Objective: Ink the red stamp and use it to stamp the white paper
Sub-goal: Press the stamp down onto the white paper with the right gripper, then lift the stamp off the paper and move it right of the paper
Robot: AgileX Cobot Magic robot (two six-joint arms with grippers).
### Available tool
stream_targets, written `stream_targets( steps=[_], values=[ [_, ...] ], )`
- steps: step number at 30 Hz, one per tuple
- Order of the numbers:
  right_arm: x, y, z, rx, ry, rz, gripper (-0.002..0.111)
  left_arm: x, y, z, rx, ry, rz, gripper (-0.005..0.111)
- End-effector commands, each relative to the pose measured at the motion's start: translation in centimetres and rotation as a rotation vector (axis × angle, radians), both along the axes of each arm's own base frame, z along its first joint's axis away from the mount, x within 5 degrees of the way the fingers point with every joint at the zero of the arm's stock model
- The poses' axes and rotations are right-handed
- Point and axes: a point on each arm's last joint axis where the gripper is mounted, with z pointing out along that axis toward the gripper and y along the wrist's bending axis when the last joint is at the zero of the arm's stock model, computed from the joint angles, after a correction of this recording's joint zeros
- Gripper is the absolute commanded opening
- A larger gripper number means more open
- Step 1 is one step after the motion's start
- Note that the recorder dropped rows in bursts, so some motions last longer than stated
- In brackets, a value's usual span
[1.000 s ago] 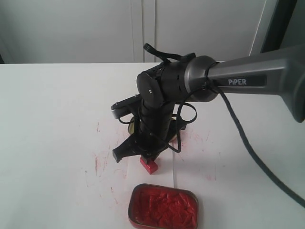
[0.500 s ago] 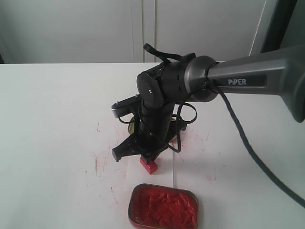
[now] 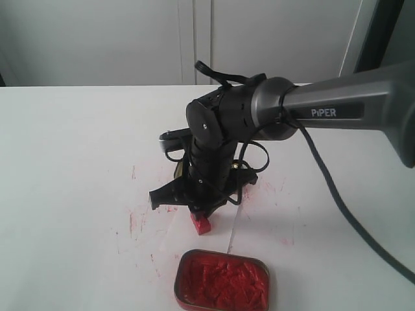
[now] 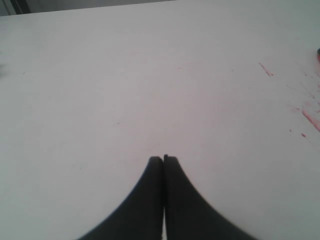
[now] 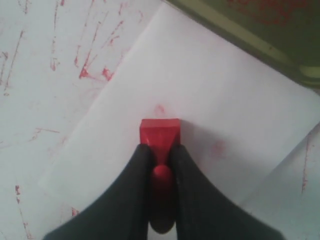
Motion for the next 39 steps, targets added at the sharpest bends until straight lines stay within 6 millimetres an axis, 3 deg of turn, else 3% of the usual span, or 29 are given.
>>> stream_targets(
  steps=[1,11,39],
  values=[
    [0.0,-0.2,-1.6,-0.006,0.001,-0.009,0.000,0.0,0.0,-0.1,-0.004,-0.003,0.005,0.000],
    [-0.1,-0.3,0.6,0.035,-0.038,-0.029,0.000,0.0,0.0,-0.1,-0.004,-0.003,0.005,0.000],
    [-0.2,-0.3,3.7,0.104,-0.104,-0.054,0.000,0.0,0.0,-0.1,-0.004,-0.003,0.005,0.000]
  ],
)
